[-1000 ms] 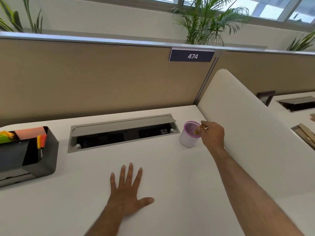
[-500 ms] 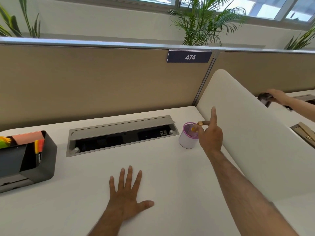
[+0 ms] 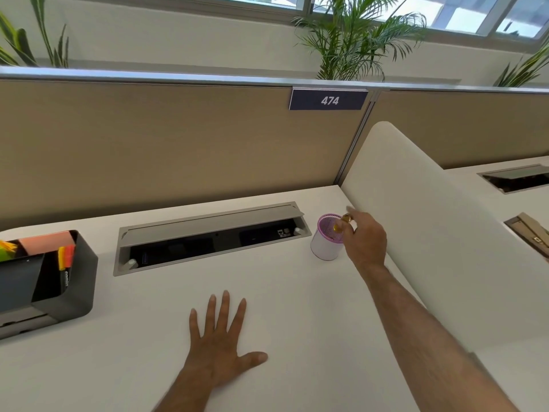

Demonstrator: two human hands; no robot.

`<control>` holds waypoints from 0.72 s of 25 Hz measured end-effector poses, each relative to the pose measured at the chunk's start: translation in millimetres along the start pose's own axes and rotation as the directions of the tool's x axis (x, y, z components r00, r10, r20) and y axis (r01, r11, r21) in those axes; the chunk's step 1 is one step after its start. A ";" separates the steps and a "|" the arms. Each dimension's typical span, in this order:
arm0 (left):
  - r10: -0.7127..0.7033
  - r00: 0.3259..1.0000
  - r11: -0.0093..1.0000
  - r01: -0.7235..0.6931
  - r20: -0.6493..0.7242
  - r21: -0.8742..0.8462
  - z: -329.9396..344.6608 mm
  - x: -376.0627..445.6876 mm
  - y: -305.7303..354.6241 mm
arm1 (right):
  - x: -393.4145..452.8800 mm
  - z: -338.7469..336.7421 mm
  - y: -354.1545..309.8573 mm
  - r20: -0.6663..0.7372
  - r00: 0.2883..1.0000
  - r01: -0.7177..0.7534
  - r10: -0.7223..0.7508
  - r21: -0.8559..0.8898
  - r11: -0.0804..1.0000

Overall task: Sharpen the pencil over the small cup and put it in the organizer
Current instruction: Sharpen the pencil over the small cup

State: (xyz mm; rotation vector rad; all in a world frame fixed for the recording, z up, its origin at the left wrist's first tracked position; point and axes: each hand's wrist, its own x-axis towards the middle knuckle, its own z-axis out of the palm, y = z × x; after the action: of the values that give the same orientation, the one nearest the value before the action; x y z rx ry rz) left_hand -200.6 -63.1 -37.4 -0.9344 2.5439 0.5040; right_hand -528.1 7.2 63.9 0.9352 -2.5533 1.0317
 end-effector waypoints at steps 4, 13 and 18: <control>-0.006 1.000 1.000 0.006 -0.025 0.003 0.1 -0.5 0.3 | 0.8 0.9 0.2 -0.012 1.000 -0.023 0.024 0.030 0.999; 0.016 0.971 0.988 -0.052 -0.237 -0.146 9.8 3.1 -0.8 | 2.5 -1.6 2.9 -0.081 0.943 -0.275 0.323 0.356 0.893; -0.004 0.860 0.784 -0.313 -0.510 -0.535 -50.7 36.9 59.9 | -3.0 -11.4 -15.1 0.483 0.588 -0.692 0.649 0.716 0.094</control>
State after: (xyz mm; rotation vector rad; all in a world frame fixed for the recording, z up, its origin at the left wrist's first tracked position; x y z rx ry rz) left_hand -278.4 -63.0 0.9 -1.1758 2.9915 1.3595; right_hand -516.4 8.2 79.0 -0.3534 -2.3258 2.7910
